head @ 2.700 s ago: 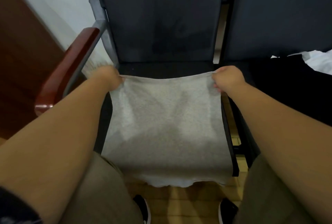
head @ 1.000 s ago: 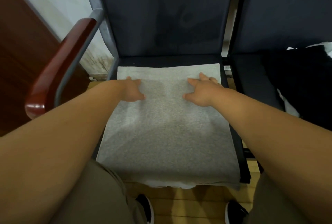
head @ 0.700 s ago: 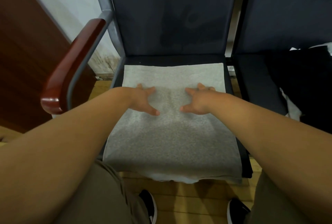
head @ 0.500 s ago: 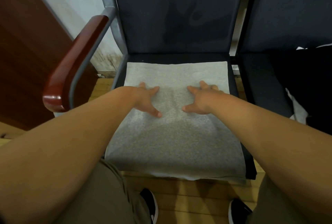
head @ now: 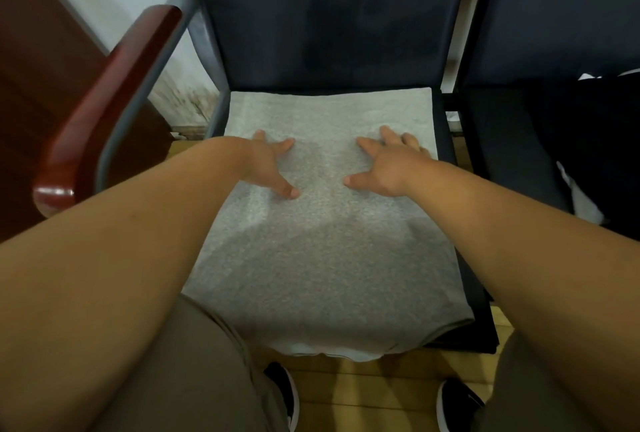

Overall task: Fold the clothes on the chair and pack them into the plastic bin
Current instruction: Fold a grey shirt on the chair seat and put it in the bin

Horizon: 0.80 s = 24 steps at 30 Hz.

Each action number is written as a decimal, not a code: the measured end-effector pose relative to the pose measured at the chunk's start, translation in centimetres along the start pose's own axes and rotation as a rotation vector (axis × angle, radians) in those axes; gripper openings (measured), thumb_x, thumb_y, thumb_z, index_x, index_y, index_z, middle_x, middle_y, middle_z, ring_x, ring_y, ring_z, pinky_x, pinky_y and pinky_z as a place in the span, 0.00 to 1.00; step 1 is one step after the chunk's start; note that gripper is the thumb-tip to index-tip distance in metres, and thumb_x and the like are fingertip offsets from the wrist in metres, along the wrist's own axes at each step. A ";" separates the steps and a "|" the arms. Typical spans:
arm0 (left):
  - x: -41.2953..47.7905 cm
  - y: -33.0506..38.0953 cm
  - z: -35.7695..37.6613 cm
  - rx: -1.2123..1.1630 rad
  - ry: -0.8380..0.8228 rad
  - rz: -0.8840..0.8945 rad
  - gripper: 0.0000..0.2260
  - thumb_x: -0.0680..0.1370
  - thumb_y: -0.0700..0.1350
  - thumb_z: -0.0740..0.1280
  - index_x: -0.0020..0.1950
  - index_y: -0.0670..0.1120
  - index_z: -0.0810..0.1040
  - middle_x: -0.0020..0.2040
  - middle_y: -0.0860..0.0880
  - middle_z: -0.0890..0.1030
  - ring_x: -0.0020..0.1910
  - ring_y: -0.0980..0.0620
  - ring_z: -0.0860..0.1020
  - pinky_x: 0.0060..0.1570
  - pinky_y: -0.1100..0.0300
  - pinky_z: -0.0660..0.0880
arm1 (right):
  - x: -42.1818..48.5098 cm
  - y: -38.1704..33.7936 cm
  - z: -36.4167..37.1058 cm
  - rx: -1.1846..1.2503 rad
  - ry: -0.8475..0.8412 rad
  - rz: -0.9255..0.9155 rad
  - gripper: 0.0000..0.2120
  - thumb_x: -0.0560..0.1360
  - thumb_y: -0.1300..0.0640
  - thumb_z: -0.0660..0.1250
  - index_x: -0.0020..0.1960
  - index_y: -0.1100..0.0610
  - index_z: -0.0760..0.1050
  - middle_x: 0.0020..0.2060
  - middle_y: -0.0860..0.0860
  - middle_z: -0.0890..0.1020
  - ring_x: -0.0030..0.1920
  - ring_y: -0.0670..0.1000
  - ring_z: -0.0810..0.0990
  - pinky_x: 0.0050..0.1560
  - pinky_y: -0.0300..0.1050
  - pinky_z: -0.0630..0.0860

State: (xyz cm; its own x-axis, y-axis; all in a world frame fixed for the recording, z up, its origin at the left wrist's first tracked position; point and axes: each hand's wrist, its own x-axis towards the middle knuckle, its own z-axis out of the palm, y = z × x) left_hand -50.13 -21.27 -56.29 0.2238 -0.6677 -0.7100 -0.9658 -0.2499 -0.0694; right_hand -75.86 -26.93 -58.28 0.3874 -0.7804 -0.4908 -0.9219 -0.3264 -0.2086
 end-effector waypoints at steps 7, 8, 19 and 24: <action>-1.2 0.2 0.3 0.006 0.036 -0.020 0.55 0.70 0.76 0.70 0.84 0.65 0.36 0.85 0.47 0.33 0.84 0.34 0.53 0.80 0.37 0.59 | -0.9 0.0 0.3 -0.013 0.034 -0.022 0.46 0.76 0.26 0.64 0.86 0.38 0.45 0.86 0.49 0.39 0.85 0.62 0.41 0.83 0.62 0.47; -1.5 0.2 0.3 0.013 0.040 -0.031 0.55 0.71 0.76 0.70 0.84 0.65 0.37 0.85 0.46 0.33 0.84 0.34 0.53 0.80 0.37 0.59 | -1.2 0.0 0.3 -0.011 0.034 -0.022 0.46 0.76 0.26 0.64 0.86 0.39 0.46 0.86 0.49 0.40 0.85 0.62 0.41 0.83 0.62 0.47; -11.3 1.0 1.1 -0.174 0.077 0.042 0.45 0.76 0.68 0.72 0.86 0.56 0.53 0.85 0.47 0.58 0.79 0.39 0.67 0.73 0.43 0.73 | -8.7 -1.1 -0.7 -0.039 -0.024 -0.045 0.38 0.82 0.34 0.61 0.86 0.50 0.55 0.84 0.56 0.53 0.82 0.65 0.56 0.79 0.62 0.62; -17.0 0.9 2.3 -0.319 0.107 0.129 0.38 0.78 0.67 0.70 0.84 0.53 0.62 0.79 0.48 0.70 0.71 0.44 0.76 0.68 0.46 0.78 | -14.6 -0.8 -1.5 -0.017 -0.026 -0.101 0.31 0.85 0.38 0.59 0.80 0.57 0.69 0.77 0.57 0.71 0.74 0.60 0.71 0.72 0.54 0.71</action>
State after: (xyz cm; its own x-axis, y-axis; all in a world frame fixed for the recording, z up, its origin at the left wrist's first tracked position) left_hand -55.06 -8.51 -45.89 0.1315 -0.7736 -0.6199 -0.9013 -0.3536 0.2502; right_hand -80.79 -16.10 -49.67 0.4782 -0.7292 -0.4895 -0.8779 -0.4122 -0.2437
